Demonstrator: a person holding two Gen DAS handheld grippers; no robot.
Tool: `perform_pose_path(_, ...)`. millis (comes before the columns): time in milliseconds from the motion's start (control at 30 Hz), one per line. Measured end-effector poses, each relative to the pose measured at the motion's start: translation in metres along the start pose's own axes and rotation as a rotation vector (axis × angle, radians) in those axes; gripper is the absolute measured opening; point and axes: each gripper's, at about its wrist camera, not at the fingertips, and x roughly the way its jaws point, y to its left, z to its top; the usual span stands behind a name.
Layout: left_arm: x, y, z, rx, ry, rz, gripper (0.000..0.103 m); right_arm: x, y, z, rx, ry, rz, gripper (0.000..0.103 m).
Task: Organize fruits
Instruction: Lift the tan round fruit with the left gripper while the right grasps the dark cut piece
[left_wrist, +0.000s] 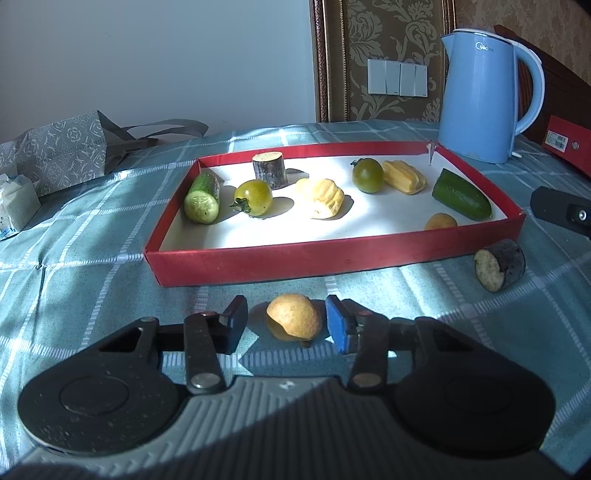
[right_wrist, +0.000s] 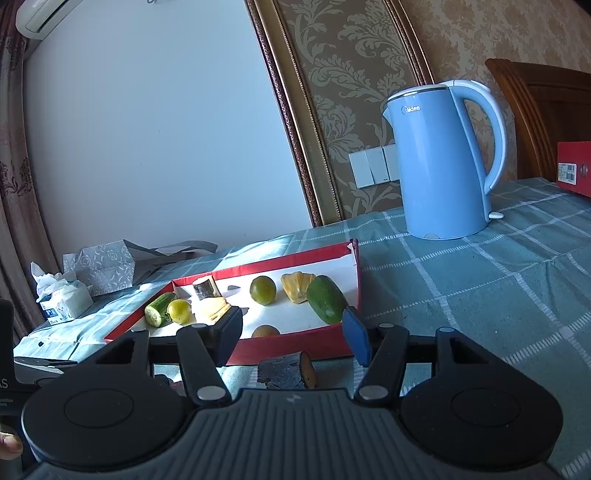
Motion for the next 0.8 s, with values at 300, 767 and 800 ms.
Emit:
perform_pose_path(300,-0.003,0.005,0.000,-0.027,0.000,-0.022,0.028,0.002,-0.001,0.000,0.000,0.004,-0.015,0.059)
perform_pose_path(767,-0.035,0.012,0.009,-0.034,-0.202,0.128,0.028,0.018,0.017,-0.008,-0.115,0.116,-0.038,0.059)
perform_pose_path(800,-0.034,0.013,0.009,-0.036,-0.194,0.124,0.028,0.021,0.019,-0.009,-0.129,0.129,-0.046,0.059)
